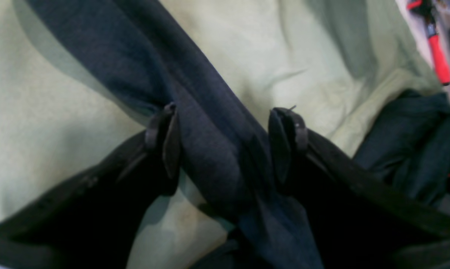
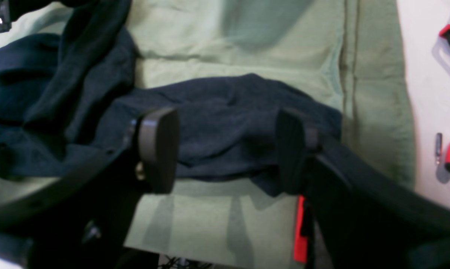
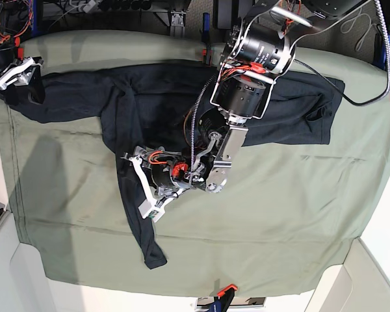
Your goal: Fold the T-shirt properly
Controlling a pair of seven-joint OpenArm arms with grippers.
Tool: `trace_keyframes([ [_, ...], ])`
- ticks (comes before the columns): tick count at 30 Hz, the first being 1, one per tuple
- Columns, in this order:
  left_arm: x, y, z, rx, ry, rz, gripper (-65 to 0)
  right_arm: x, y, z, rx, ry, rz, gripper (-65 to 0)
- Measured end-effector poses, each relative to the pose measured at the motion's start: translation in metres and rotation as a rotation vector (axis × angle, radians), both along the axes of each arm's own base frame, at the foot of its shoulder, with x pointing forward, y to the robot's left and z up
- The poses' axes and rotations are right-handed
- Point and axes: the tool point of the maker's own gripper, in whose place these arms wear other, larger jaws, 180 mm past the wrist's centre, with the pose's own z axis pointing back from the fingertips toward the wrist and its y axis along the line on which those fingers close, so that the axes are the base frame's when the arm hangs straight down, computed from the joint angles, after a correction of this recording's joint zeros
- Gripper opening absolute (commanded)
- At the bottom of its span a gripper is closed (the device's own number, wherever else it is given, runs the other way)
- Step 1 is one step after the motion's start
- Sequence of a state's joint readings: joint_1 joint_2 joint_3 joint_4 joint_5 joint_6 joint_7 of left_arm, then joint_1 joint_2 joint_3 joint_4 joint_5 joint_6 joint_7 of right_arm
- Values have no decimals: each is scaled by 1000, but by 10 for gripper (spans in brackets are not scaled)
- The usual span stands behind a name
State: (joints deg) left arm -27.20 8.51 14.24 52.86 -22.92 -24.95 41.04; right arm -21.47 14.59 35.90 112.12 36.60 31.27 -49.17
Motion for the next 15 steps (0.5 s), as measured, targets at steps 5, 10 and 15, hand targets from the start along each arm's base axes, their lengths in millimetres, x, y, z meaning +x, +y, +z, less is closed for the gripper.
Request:
trace_keyframes([
  [5, 10, 14, -8, 83, -34, 51, -302, -2, 0, -1, 0, 7, 0, -247],
  [10, 13, 20, -11, 121, -47, 69, -640, -2, 0, -1, 0, 6, 0, -247],
  [15, 10, 19, -12, 142, -56, 25, -650, -2, 0, -1, 0, 5, 0, -247],
])
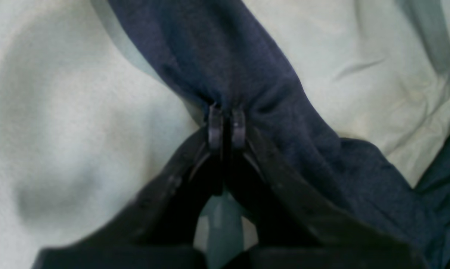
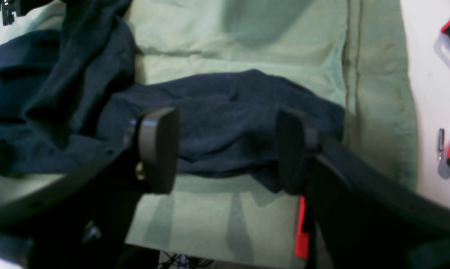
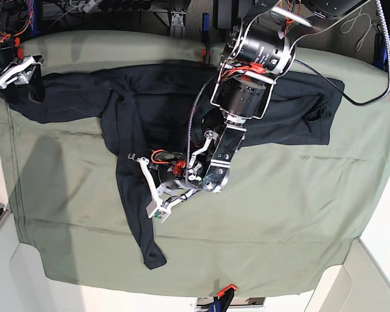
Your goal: Fold the T-shirt properly
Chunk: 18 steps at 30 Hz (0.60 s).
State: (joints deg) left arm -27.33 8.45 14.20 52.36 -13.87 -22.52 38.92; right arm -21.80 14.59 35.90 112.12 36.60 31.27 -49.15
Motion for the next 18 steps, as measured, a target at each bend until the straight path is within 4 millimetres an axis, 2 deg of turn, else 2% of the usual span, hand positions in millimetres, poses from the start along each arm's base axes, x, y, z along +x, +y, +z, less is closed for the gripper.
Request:
trace_keyframes([
  [2, -7, 2, 2, 11, 16, -62, -650, 0, 0, 0, 0, 0, 0, -247],
  [5, -16, 9, 22, -34, 5, -115, -650, 1, 0, 1, 1, -8, -2, -247],
  [8, -31, 31, 42, -14, -48, -162, -650, 0, 0, 0, 0, -6, -2, -247],
  [11, -48, 62, 39, 39, -57, -183, -650, 1, 0, 1, 1, -10, -2, -247],
  [16, -91, 108, 10, 111, -8, -203, -650, 1, -1, 1, -3, -9, -2, -247],
  [18, -98, 120, 13, 133, -36, -207, -650, 2, -1, 2, -1, -20, -4, -247],
])
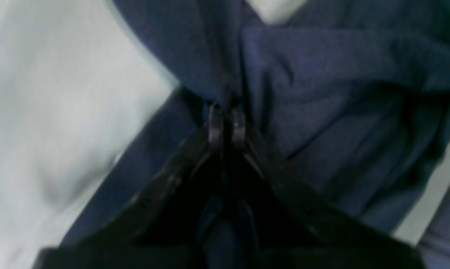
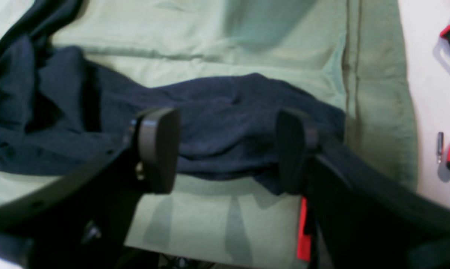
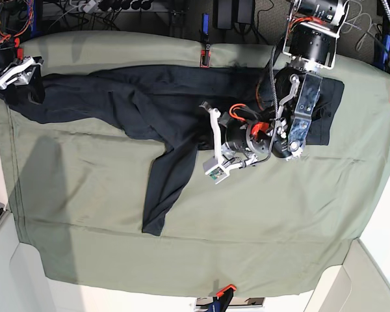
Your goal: Fold the T-shirt properly
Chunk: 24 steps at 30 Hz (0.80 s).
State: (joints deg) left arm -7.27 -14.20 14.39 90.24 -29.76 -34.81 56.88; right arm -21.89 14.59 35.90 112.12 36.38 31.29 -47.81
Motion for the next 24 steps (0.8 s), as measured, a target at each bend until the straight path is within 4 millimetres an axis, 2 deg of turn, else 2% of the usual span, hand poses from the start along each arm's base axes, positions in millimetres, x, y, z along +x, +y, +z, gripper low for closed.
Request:
trace_keyframes([
  [3, -2, 19, 13, 20, -59, 15, -650, 3, 0, 2, 1, -12, -1, -247],
  [6, -14, 31, 6, 54, -43, 8, -650, 3, 0, 3, 2, -15, -1, -247],
  [7, -19, 33, 2, 59, -28, 6, -599, 3, 0, 3, 3, -16, -2, -247],
  [10, -21, 28, 3, 31, -17, 2, -297, 3, 0, 3, 3, -17, -2, -247],
  [11, -19, 26, 6, 15, -24, 4, -246, 3, 0, 3, 2, -16, -1, -247],
  [14, -12, 26, 12, 12, -45, 6, -239, 4, 0, 3, 3, -22, -2, -247],
  [16, -1, 25, 21, 3, -81, 16, -239, 4, 0, 3, 2, -21, -2, -247],
  [20, 46, 20, 66, -42, -268, 61, -239, 4, -1, 3, -2, -20, -3, -247],
  [22, 64, 9, 88, -98, -330, 78, -240, 3, -3, 2, -19, -13, -5, -247],
  [24, 77, -5, 92, -130, -331, 84, -239, 2, -3, 1, -21, -9, -6, -247],
])
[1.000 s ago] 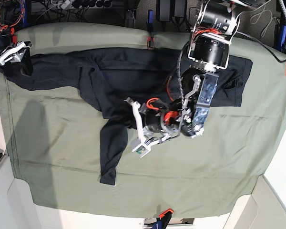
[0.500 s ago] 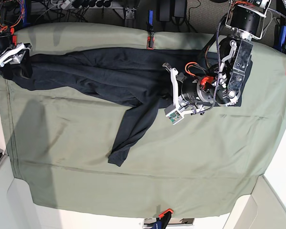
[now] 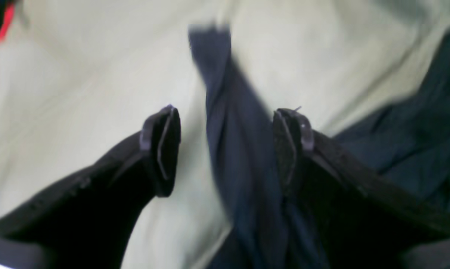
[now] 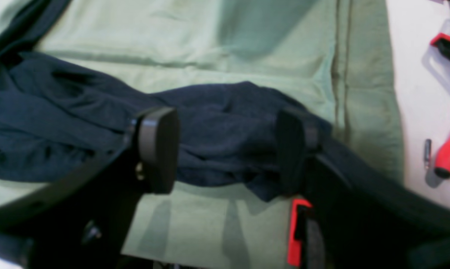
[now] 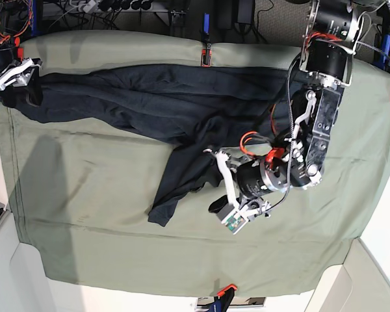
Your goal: Fold the T-shirt properly
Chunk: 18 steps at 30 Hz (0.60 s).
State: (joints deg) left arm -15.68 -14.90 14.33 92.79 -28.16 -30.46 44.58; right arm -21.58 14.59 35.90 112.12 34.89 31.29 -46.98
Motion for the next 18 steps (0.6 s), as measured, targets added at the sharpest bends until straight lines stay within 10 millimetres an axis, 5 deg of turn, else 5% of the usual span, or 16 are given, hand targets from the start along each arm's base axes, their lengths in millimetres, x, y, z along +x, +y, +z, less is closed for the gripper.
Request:
trace_keyframes([
  [9, 58, -46, -45, -18, 58, 53, -239, -5, -6, -12, -5, 41, -16, -247],
  [15, 62, -62, -93, 10, 135, 50, -239, -14, -6, -17, -7, 70, -16, -247],
  [18, 64, -65, -102, 27, 139, 62, -239, -17, -6, -19, -7, 79, -16, -247],
])
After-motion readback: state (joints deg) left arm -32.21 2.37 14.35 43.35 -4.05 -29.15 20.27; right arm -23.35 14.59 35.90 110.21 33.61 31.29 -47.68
